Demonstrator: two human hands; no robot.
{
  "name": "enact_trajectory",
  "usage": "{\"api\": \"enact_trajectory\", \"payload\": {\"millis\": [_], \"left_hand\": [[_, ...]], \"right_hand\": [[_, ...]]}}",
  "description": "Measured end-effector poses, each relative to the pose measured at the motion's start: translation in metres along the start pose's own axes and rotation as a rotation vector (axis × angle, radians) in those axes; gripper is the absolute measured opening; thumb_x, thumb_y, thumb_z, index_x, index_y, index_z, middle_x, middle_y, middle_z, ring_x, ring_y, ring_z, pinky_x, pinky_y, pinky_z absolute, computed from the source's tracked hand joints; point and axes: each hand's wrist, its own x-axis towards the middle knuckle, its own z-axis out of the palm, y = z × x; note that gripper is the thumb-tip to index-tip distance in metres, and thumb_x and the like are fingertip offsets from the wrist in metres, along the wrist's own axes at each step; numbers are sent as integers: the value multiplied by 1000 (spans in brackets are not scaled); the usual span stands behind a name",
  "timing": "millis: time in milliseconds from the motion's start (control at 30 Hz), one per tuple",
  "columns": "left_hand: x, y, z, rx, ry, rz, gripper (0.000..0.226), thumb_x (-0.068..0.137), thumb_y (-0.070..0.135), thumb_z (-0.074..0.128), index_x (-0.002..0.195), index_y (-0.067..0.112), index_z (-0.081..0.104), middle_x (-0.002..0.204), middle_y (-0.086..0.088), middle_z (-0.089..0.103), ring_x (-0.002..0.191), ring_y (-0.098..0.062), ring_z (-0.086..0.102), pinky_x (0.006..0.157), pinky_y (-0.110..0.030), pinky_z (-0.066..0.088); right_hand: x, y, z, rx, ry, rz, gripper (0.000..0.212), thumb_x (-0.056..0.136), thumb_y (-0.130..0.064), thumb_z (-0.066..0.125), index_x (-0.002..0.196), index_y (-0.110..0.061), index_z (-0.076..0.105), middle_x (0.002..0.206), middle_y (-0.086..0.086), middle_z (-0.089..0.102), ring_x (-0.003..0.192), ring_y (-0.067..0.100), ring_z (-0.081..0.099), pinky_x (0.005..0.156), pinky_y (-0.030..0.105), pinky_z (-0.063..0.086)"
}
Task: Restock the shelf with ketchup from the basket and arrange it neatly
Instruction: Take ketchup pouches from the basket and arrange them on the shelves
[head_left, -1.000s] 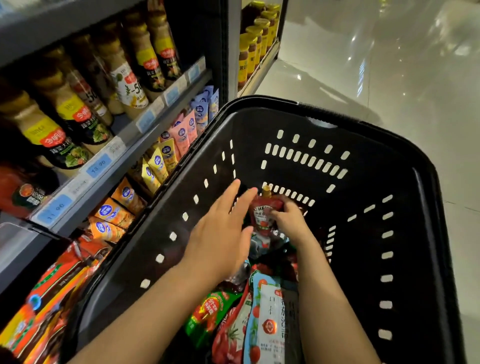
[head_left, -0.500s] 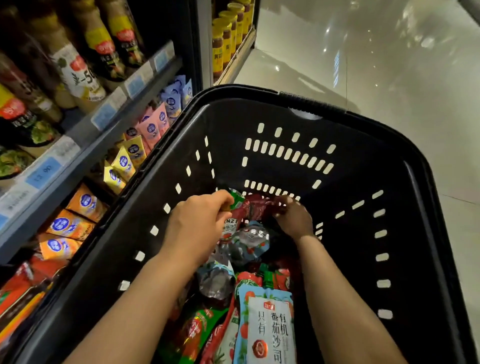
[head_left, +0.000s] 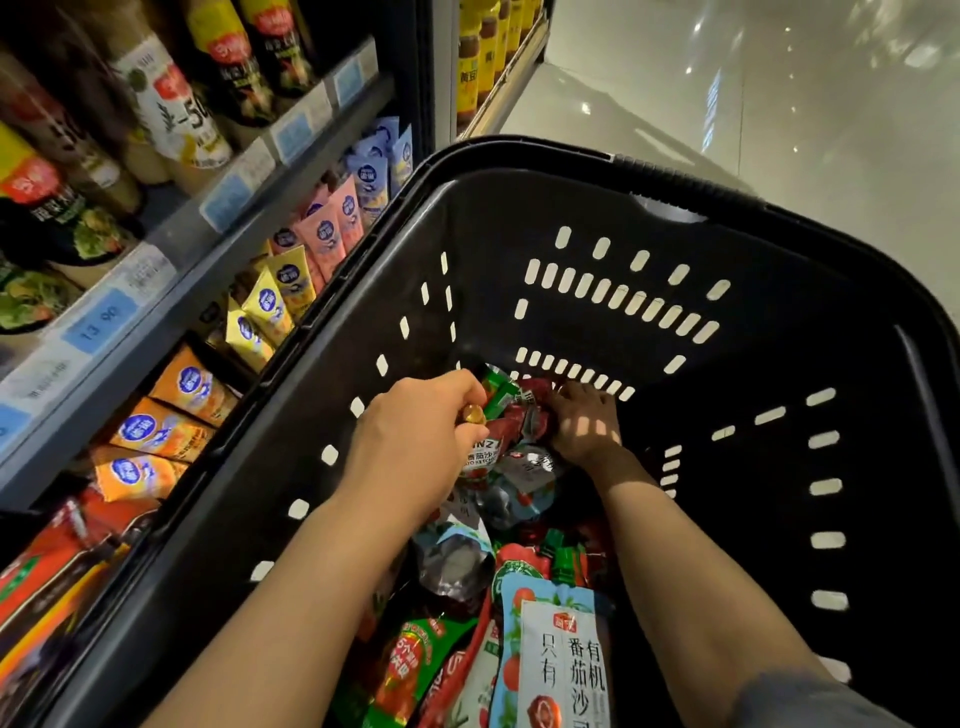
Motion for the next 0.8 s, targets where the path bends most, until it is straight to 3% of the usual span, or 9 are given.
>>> {"api": "enact_trajectory", "payload": {"millis": [133,200,300,433,567,667,800], "left_hand": [[2,-2,1,-65,-39,-30,20,86,36,68,106,34,64,101,10,68,97,-17,62,81,-34,50],[2,-3,4,-89,-45,-42,21,87,35,67,108,33,64,107,6,67,100,-19,62,84,-35,51],[3,-3,8,-132,-49,-82,19,89,32,64,108,29,64,111,3,67,100,-20,61,84,-33,49],[-2,-4,16,-112,-76,-112,16,92,28,61,107,24,63,111,1,66,100,-22,59,83,-32,45],[-4,-4,18,-171,8,-163,14,93,26,58,106,24,64,108,-2,68,99,-23,60,83,-33,46],[-3,-1,13,-322,65,-144,10,94,22,58,100,25,64,106,1,66,98,-20,60,82,-29,44],[-14,9,4,-397,-49,-2,9,95,23,56,99,26,64,99,8,63,98,-15,58,88,-33,46]], "right_hand": [[-13,-1,-13,84,78,-11,39,90,-34,53,128,-28,53,117,3,65,110,26,57,92,35,46],[-23,1,-28,119,108,28,32,89,-39,56,118,-26,60,113,2,66,108,24,58,91,35,46],[-46,2,-55,299,42,117,39,82,-41,66,117,-25,61,114,2,66,109,24,59,89,33,45],[-78,-10,-100,463,-52,164,27,80,-32,70,105,-25,63,104,0,67,89,19,60,73,27,44],[-105,-17,-157,463,-157,133,29,74,-28,76,99,-21,63,99,-2,66,94,19,60,86,38,50],[-127,-28,-184,354,-299,51,34,73,-22,78,105,-20,65,100,-2,66,92,18,59,82,33,49],[-146,-50,-184,432,-402,-54,37,72,-25,79,106,-23,65,98,-6,66,94,16,60,83,31,46]]}}
